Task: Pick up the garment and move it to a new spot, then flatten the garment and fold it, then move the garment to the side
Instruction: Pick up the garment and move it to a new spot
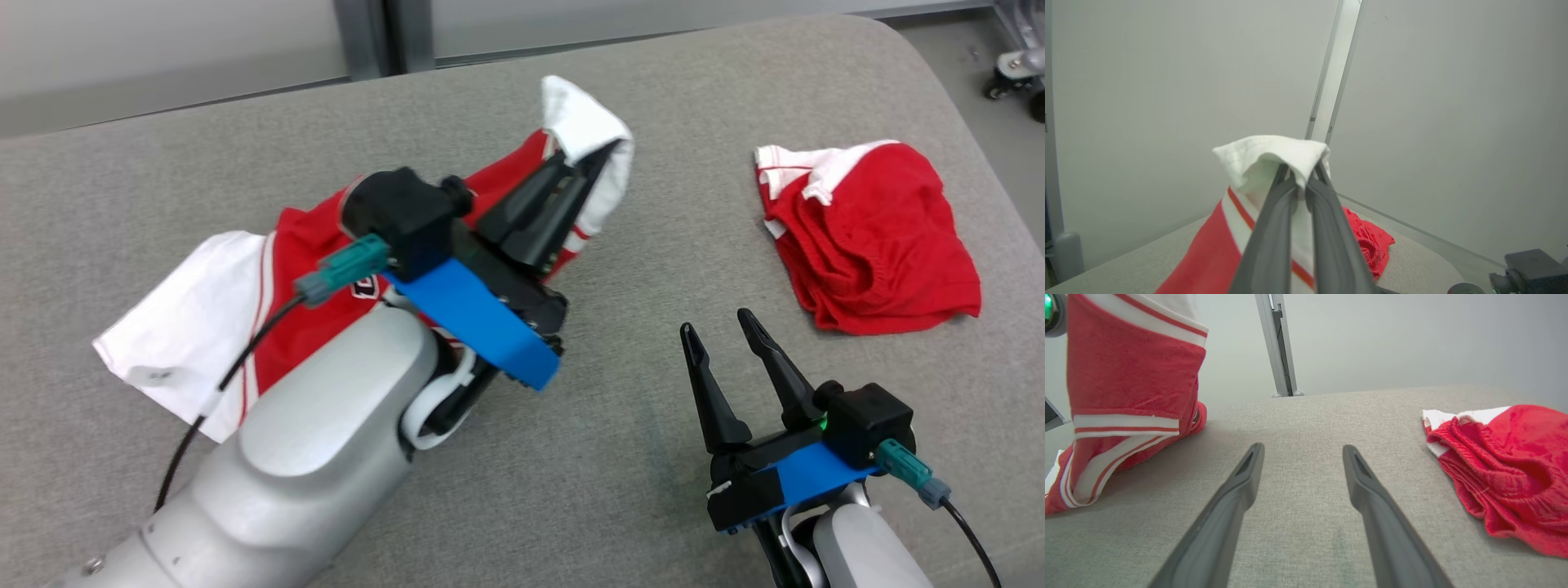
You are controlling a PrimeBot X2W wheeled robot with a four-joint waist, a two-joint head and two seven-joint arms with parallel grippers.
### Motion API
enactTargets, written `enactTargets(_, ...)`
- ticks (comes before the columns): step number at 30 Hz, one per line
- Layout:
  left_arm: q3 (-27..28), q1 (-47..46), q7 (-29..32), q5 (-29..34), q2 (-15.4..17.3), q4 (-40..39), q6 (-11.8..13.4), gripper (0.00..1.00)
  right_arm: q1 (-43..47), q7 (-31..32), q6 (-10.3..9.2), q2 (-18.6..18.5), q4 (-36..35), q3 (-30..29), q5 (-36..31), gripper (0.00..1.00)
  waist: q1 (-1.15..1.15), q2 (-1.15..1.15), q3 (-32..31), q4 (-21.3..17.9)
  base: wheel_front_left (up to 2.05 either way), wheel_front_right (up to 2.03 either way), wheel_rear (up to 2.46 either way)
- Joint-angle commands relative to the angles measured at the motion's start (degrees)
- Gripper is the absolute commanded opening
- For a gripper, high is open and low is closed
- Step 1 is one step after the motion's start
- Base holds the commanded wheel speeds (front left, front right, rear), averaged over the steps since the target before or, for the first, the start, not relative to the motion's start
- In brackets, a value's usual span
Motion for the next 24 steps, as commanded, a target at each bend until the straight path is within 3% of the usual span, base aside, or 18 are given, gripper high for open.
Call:
enactTargets(1,-0.5,-1.4,-0.1,0.4,-0.7,1.0,0.1,0.0,0.3,0.0,0.0,-0.1,-0.3,0.2,0.4,1.0,0.01,0.0,0.0,-0.8,0.0,0.0,0.0)
enactTargets(5,2.4,-3.6,-0.1,4.7,-2.4,7.1,0.8,0.0,-0.2,0.0,0.0,-0.1,-0.7,0.6,1.1,1.0,0.01,0.0,0.9,-1.6,0.0,0.0,0.0)
enactTargets(6,4.0,-3.7,-0.1,6.4,-2.9,8.7,2.0,0.14,-0.4,0.0,0.0,-0.1,-0.8,0.7,1.3,1.0,0.01,0.0,1.1,-1.7,0.0,0.0,0.0)
enactTargets(7,5.0,-3.6,-0.1,9.0,-3.0,10.3,3.2,0.77,-0.6,0.0,0.0,-0.1,-0.8,0.8,1.6,1.0,0.01,0.0,1.2,-1.6,0.0,0.0,0.0)
enactTargets(8,5.5,-3.4,-0.1,10.7,-3.3,11.6,3.5,1.0,-0.7,0.0,0.0,-0.1,-0.8,0.8,1.7,1.0,0.01,0.0,1.2,-1.4,0.0,0.0,0.0)
enactTargets(16,14.7,2.5,-0.1,16.0,-4.1,16.4,2.2,1.0,-1.3,0.0,0.0,-0.1,-0.1,-0.2,0.7,1.0,0.01,0.0,0.3,3.1,0.0,0.0,0.0)
enactTargets(24,27.3,15.5,-0.1,20.8,-3.6,13.5,1.1,1.0,0.1,0.0,0.0,-0.1,0.9,-2.1,-0.9,1.0,0.01,0.0,-2.7,8.9,0.0,0.0,0.0)
